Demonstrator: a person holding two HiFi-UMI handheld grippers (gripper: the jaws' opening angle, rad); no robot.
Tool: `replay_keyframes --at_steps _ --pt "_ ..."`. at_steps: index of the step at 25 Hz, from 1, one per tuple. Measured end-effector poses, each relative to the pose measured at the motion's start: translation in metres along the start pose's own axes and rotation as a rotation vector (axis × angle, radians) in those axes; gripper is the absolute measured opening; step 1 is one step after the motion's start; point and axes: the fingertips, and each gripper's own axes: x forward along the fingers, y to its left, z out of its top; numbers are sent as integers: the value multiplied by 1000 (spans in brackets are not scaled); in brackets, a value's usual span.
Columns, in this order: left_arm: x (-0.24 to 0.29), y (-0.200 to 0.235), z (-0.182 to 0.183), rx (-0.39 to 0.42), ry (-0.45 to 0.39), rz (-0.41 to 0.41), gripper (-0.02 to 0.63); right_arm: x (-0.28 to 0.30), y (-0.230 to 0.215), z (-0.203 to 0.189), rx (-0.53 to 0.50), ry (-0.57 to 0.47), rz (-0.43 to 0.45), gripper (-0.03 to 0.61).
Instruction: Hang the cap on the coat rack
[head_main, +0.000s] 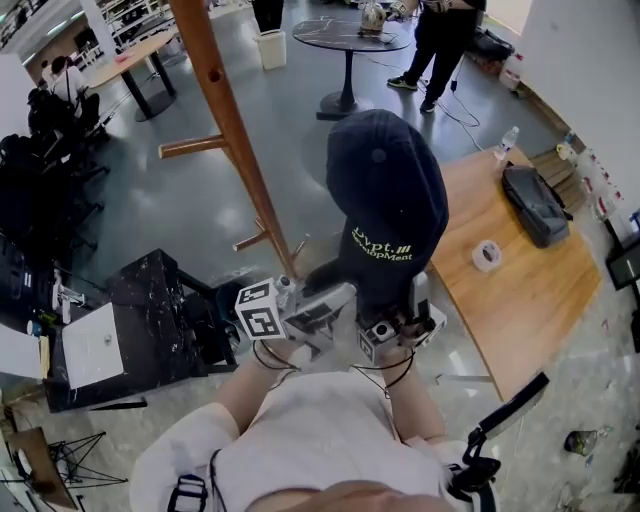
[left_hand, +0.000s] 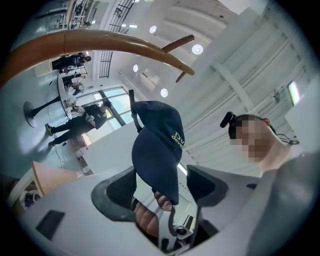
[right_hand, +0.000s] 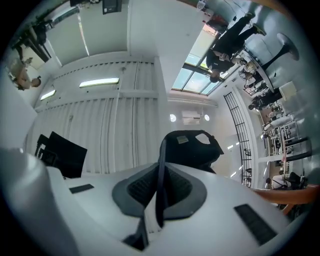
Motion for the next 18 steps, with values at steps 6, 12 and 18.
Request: replay_keyframes --at_steps 6,12,18 --pt "27 -4 40 117 -19 21 288 46 -14 18 46 1 48 37" --pt "48 -25 85 239 -74 -1 288 96 -19 17 101 32 154 37" --pt "83 -50 144 366 -134 15 288 168 -25 21 160 103 244 38"
